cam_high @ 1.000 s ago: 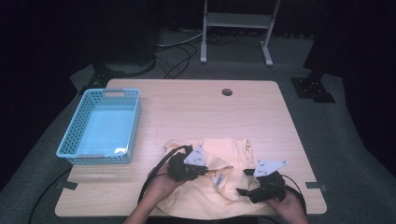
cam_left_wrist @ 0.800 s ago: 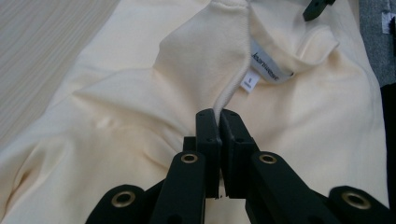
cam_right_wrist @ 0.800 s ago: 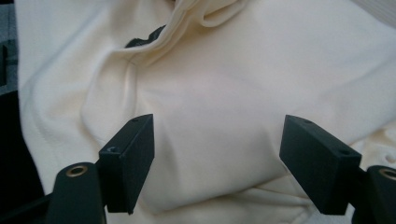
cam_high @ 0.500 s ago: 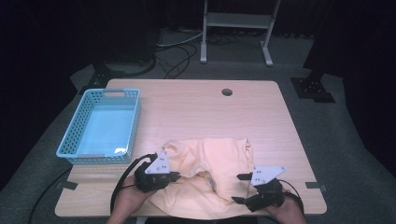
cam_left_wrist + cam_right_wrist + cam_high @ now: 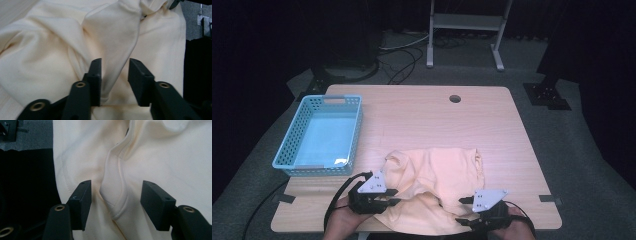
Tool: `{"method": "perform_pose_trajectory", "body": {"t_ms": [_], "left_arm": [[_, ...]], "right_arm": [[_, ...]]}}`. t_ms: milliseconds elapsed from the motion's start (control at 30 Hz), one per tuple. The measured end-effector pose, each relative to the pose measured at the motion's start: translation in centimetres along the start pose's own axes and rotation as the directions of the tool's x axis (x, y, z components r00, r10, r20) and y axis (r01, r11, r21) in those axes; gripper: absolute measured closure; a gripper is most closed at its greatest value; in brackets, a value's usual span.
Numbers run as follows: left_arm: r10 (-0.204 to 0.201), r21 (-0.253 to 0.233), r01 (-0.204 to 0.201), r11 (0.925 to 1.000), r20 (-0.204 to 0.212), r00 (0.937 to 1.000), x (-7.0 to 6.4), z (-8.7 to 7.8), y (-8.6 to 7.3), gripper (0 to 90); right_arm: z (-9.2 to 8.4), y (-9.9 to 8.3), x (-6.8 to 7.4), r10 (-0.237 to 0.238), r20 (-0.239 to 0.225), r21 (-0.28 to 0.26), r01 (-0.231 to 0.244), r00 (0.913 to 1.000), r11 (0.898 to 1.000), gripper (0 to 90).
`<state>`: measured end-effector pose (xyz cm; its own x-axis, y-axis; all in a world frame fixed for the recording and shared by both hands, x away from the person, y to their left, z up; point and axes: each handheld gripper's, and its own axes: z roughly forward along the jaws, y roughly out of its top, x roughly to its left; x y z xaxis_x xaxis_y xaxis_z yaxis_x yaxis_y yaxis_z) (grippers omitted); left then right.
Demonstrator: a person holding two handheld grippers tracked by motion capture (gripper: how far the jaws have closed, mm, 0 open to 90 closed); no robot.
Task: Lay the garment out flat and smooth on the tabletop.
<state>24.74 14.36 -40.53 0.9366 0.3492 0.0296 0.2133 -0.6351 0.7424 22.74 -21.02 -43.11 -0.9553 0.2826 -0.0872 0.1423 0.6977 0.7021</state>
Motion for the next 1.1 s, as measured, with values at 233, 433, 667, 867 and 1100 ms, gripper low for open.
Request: {"method": "perform_pose_trajectory", "body": {"t_ms": [233, 433, 667, 867, 1100], "left_arm": [[0.053, -0.043, -0.052, 0.9978, 0.024, 0.9983, -1.5, 0.4, 1.5, 47.2], [0.093, -0.031, -0.093, 0.9952, 0.005, 0.9957, -1.5, 2.2, 3.3, 44.1], [0.123, -0.007, -0.123, 0.9924, 0.006, 0.9924, -0.9, 3.5, 4.6, 48.8], [0.164, 0.048, -0.167, 0.9849, 0.056, 0.9849, -1.1, 4.1, 4.7, 70.7], [0.178, 0.059, -0.183, 0.9813, 0.089, 0.9800, -1.0, 3.9, 4.3, 78.0]], "right_arm": [[0.1, -0.1, -0.1, 0.002, -0.006, 0.003, -0.002, 1.0000, 1.000, 40.3], [0.1, -0.3, -0.1, 0.011, -0.005, 0.000, -0.011, 0.9999, 1.000, 41.7], [-0.1, -0.6, -0.6, 0.041, -0.008, -0.004, -0.041, 0.9991, 0.999, 48.9], [-0.1, -0.5, -1.0, 0.067, -0.026, -0.011, -0.068, 0.9974, 0.998, 64.5], [-0.3, 0.0, -1.4, 0.106, -0.067, -0.015, -0.107, 0.9921, 0.994, 75.6]]}}
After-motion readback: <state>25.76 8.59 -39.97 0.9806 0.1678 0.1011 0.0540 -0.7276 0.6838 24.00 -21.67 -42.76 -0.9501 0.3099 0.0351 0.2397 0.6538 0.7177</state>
